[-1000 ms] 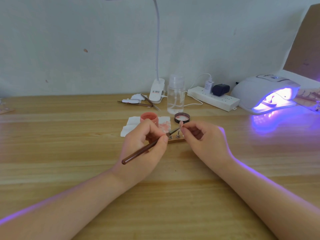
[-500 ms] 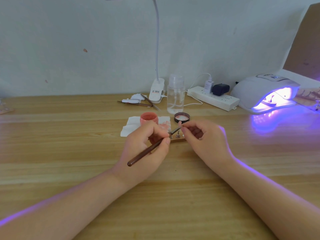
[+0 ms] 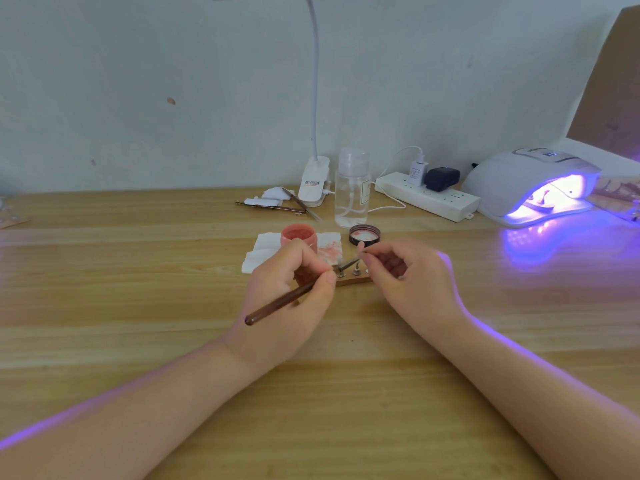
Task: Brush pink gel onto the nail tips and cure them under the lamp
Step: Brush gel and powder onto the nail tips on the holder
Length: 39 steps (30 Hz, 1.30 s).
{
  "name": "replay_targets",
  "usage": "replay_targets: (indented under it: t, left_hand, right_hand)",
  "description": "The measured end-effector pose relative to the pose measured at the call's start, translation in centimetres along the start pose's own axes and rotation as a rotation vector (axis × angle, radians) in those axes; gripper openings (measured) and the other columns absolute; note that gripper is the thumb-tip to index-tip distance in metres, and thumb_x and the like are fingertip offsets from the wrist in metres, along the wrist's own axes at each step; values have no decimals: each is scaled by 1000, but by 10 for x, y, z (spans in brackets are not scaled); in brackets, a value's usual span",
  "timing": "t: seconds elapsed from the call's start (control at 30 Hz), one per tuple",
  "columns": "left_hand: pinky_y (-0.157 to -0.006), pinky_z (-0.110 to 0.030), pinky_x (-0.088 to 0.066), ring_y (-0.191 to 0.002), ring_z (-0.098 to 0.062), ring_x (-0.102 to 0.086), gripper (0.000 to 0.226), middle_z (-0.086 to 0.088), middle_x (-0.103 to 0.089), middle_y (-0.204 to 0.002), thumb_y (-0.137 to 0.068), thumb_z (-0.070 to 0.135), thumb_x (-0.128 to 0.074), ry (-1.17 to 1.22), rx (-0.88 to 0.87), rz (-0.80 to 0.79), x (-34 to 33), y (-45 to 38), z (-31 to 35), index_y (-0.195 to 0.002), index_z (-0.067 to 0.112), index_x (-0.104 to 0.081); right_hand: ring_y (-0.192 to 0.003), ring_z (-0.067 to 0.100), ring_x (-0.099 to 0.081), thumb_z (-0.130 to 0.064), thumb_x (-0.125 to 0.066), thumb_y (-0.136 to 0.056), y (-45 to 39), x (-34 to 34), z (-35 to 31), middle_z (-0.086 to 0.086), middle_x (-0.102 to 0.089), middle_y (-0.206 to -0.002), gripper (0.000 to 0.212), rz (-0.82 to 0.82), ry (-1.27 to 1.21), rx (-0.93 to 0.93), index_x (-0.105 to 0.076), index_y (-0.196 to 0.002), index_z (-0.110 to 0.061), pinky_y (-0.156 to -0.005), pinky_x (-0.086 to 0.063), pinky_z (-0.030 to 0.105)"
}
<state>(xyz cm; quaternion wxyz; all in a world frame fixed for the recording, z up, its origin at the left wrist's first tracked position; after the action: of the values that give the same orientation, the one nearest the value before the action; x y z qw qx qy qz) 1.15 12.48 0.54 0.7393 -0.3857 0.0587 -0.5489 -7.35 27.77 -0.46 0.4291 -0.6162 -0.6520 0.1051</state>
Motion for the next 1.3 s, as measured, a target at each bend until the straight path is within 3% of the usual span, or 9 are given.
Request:
replay_targets:
  t: [0.13, 0.3, 0.37, 0.47, 0.57, 0.77, 1.0, 1.2, 1.3]
  left_hand:
    - [-59, -6, -37, -61, 1, -50, 8, 1, -58, -68, -81, 9, -58, 33, 11, 14, 3, 0, 0, -74, 10, -53]
    - [-76, -3, -41, -94, 8, -61, 26, 22, -69, -86, -88, 6, -64, 75, 73, 68, 0, -1, -2, -78, 29, -58]
    - [-74, -2, -40, -86, 12, -60, 21, 22, -69, -82, -88, 5, -64, 66, 76, 39, -1, -1, -4, -79, 23, -59]
    - [-67, -4, -39, -62, 3, -53, 8, 0, -62, -71, -83, 11, -61, 64, 51, 14, 0, 0, -4, -77, 10, -57]
    - [-61, -7, -38, -62, -2, -51, 7, -7, -59, -72, -82, 10, -56, 54, 25, 21, 3, 0, -3, -75, 11, -54]
    - [-79, -6, -43, -110, 4, -57, 13, 8, -69, -95, -89, 14, -63, 115, 108, 82, 1, -2, -6, -81, 24, -60]
    - [-68, -10, -43, -65, -9, -56, 8, -4, -63, -72, -84, 12, -56, 105, 51, 19, 1, 0, -3, -76, 11, -55]
    - [-73, -13, -47, -83, 4, -60, 17, -4, -65, -92, -85, 23, -59, 167, 151, 115, 2, -4, -8, -72, 34, -60]
    - [-69, -9, -46, -81, 5, -62, 21, -7, -64, -96, -90, 14, -61, 213, 151, 99, 0, -4, -9, -73, 27, -60]
  right_hand:
    - [-63, -2, -58, -9, -70, -81, 0, 1, 1, -19, -62, -62, 12, -3, -31, -26, -73, -79, -20, -60, -45, 8]
    - [-63, -5, -58, -9, -70, -82, 1, -1, 2, -19, -63, -65, 11, -21, -51, -34, -74, -82, -19, -61, -44, 5]
    - [-64, -6, -59, -9, -70, -82, 1, -1, 2, -20, -63, -65, 11, -24, -46, -31, -74, -83, -20, -61, -43, 4]
    - [-64, -5, -59, -10, -70, -82, 0, -1, 3, -20, -63, -65, 11, -23, -43, -31, -74, -84, -20, -62, -44, 5]
    - [-64, -6, -59, -10, -70, -83, 0, -1, 2, -21, -63, -65, 11, -23, -54, -30, -74, -83, -20, -62, -44, 4]
    - [-65, -7, -59, -9, -70, -83, 1, -1, 2, -19, -65, -67, 9, -37, -88, -42, -74, -84, -18, -62, -42, 3]
    - [-64, -8, -59, -9, -70, -83, 1, 0, 2, -21, -63, -66, 10, -47, -84, -47, -73, -85, -19, -62, -43, 3]
    - [-64, -8, -59, -10, -70, -84, 2, 0, 0, -18, -64, -65, 8, -51, -98, -55, -74, -84, -17, -62, -43, 3]
    - [-64, -8, -59, -9, -70, -83, 2, 0, -1, -18, -64, -67, 8, -57, -97, -55, -74, -85, -16, -62, -43, 3]
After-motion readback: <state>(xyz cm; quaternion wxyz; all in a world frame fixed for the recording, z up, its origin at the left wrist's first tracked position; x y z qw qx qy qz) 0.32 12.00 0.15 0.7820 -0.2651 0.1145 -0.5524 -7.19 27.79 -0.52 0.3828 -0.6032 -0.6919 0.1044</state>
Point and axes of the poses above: each hand's wrist, its own y-axis away from the middle knuckle, its own x-axis out of the back of the hand, z = x × y, the point moved 2 cm from there along -y, towards the middle knuckle
